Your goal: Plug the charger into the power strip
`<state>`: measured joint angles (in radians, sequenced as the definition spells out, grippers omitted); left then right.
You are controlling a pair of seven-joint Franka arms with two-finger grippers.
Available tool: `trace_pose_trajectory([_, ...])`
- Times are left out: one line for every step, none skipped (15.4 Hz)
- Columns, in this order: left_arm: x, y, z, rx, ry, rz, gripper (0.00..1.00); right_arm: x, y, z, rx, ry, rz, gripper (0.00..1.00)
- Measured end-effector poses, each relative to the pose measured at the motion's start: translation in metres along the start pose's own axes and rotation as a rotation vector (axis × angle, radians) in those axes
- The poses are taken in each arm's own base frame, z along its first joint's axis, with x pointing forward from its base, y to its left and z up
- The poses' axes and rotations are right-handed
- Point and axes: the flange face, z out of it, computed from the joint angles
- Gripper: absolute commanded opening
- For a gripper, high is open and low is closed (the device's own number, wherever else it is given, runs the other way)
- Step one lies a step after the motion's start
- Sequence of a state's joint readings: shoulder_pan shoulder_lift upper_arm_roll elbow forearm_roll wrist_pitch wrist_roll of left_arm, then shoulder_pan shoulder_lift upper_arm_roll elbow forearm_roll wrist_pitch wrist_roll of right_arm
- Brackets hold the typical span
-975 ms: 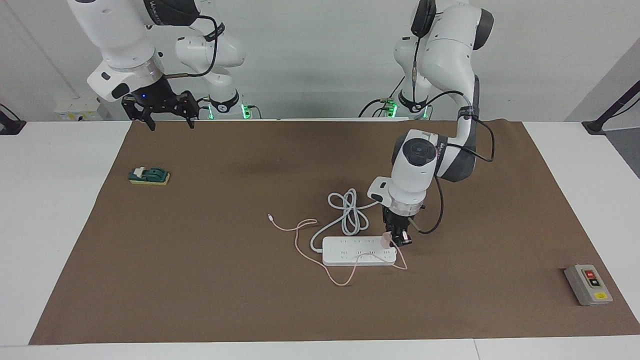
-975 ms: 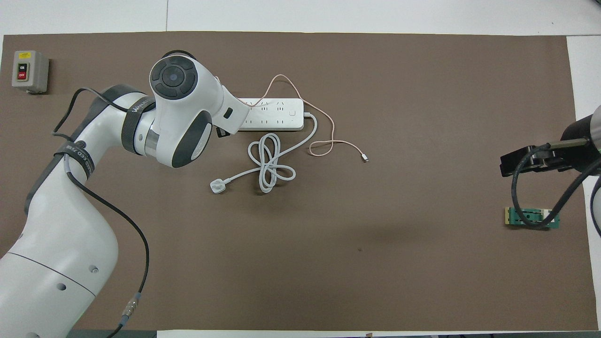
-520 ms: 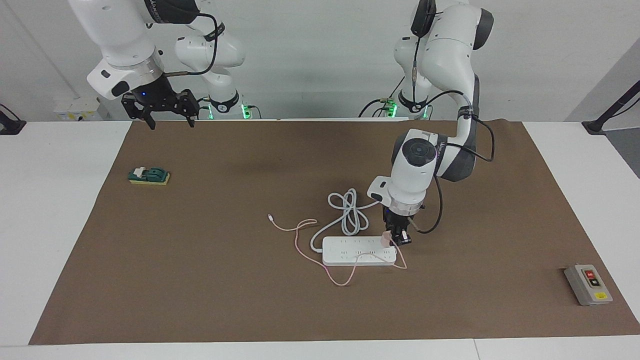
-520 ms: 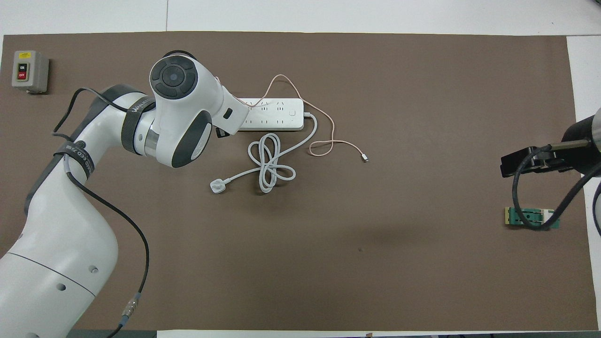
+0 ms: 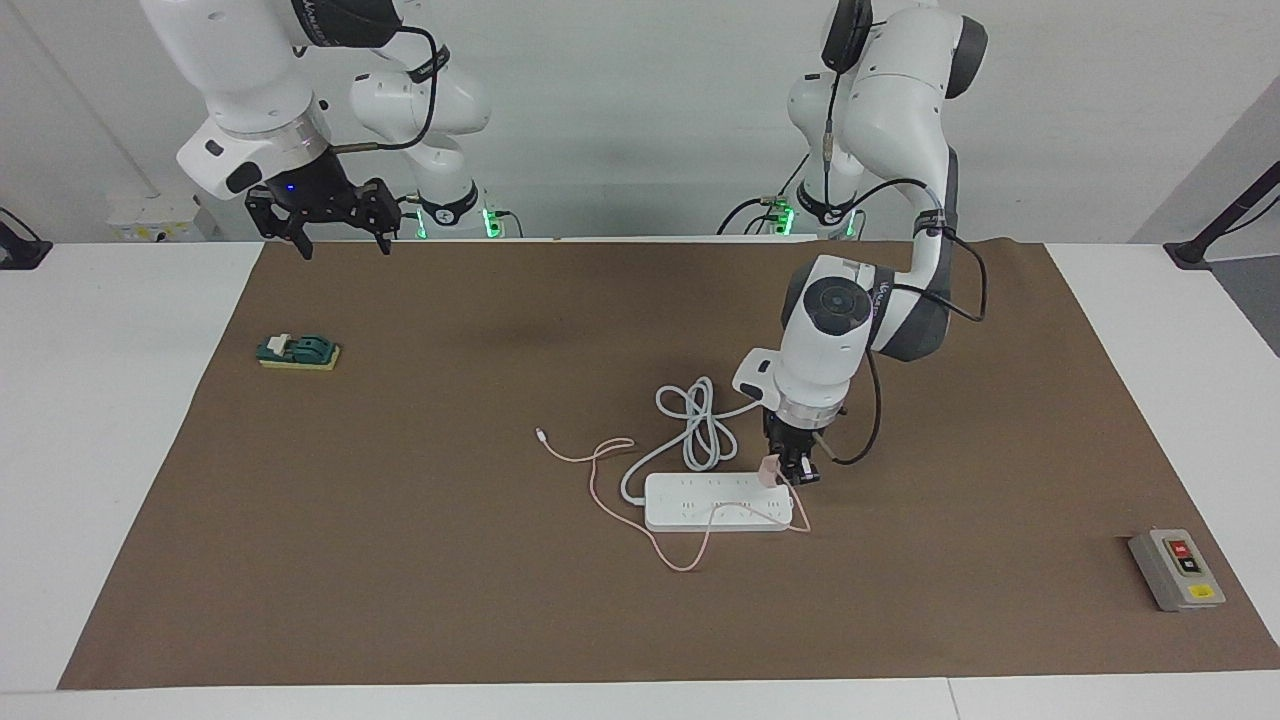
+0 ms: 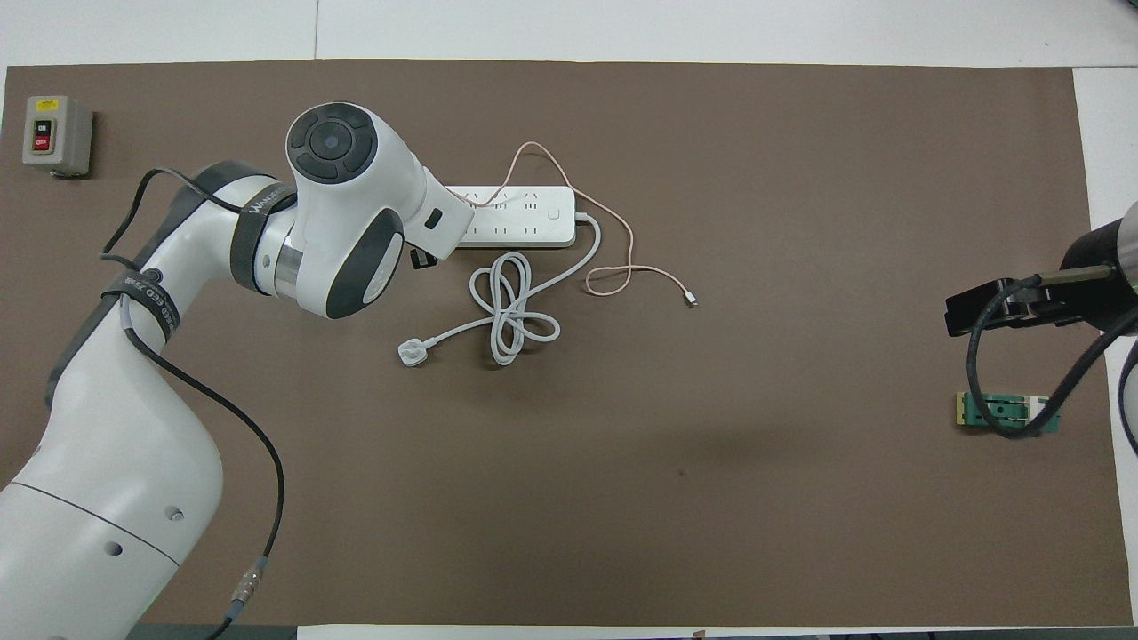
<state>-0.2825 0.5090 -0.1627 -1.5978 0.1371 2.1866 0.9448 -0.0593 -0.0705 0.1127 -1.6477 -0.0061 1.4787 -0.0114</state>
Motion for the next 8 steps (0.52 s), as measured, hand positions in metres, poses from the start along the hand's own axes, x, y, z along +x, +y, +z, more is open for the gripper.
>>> trace_pose_trajectory([0.0,0.0,0.0,0.0,0.0,0.0,0.0,0.0,0.0,0.0,0.0,0.0,0.0,1.0])
trace_pose_trajectory([0.0,0.0,0.0001,0.0,0.0,0.0,0.0,0.0,0.0,0.0,0.0,0.0,0.0,1.0])
trace_pose_trajectory([0.0,0.0,0.0002,0.0,0.0,0.0,0.0,0.0,-0.0001,0.0,0.0,0.0,0.0,1.0])
trace_pose_trajectory([0.0,0.0,0.0004,0.0,0.0,0.001,0.0,0.0,-0.0006,0.0,0.0,0.0,-0.001,1.0])
trace_pose_trajectory([-0.0001,0.0,0.0004,0.0,0.0,0.002,0.0,0.0,-0.0013,0.0,0.0,0.0,-0.002,1.0])
trace_pose_trajectory([-0.0001,-0.0001,0.0004,0.0,0.0,0.003,0.0,0.0,-0.0018,0.0,0.0,0.0,-0.003,1.0])
trace_pose_trajectory([-0.0001,-0.0001,0.0005,0.0,0.0,0.004,0.0,0.0,-0.0022,0.0,-0.001,0.0,-0.004,1.0])
trace_pose_trajectory([-0.0001,-0.0001,0.0006,0.0,0.0,0.005,0.0,0.0,-0.0025,-0.0001,-0.001,0.0,-0.005,1.0])
